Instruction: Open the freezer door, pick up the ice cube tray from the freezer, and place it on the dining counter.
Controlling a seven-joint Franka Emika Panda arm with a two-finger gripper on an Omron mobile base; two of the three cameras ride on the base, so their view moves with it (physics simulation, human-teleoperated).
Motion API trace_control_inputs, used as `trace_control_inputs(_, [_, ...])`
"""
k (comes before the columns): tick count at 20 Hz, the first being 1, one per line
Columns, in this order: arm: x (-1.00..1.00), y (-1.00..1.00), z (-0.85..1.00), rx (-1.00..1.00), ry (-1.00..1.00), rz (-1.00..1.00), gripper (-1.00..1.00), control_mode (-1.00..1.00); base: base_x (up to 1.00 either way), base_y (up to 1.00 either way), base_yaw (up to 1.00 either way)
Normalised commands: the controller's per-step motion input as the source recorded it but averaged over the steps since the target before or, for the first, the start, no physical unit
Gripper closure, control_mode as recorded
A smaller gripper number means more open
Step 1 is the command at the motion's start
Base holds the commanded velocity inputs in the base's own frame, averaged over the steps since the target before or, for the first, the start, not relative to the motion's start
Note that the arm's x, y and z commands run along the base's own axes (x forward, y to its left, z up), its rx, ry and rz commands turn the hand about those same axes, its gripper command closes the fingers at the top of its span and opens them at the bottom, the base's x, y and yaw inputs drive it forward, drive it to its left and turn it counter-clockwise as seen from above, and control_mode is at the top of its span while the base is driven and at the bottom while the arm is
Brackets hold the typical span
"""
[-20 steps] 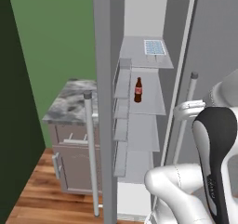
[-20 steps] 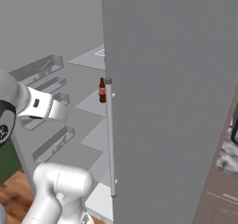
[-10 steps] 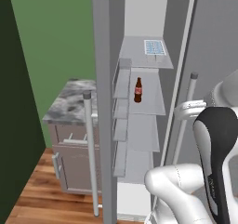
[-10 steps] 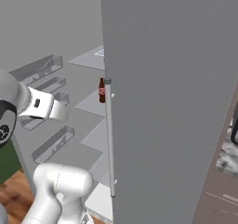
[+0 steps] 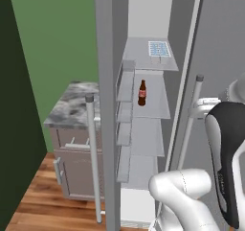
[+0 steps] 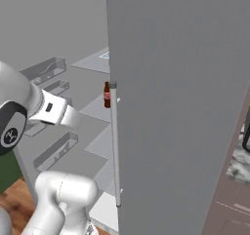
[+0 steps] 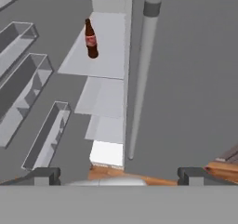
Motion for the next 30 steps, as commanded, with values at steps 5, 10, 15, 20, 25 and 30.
trace_control_inputs(5, [0.00,-0.14,0.44,0.17,-0.04,-0.24,-1.00,-1.00,0.00,0.00,0.00])
trace_control_inputs(10, [-0.03,0.01,0.30,0.20,-0.16,-0.35,-1.00,-1.00,0.00,0.00,0.00])
trace_control_inputs(15, [0.00,0.05,0.08,0.22,-0.21,-0.40,-1.00,-1.00,0.00,0.00,0.00])
trace_control_inputs(20, [0.00,0.25,0.00,0.27,-0.32,-0.36,-1.00,-1.00,0.00,0.00,0.00])
trace_control_inputs(25, [0.00,0.47,0.00,0.29,-0.33,-0.26,-1.00,-1.00,0.00,0.00,0.00])
trace_control_inputs(30, [0.00,0.51,0.14,0.22,-0.27,-0.19,-1.00,-1.00,0.00,0.00,0.00])
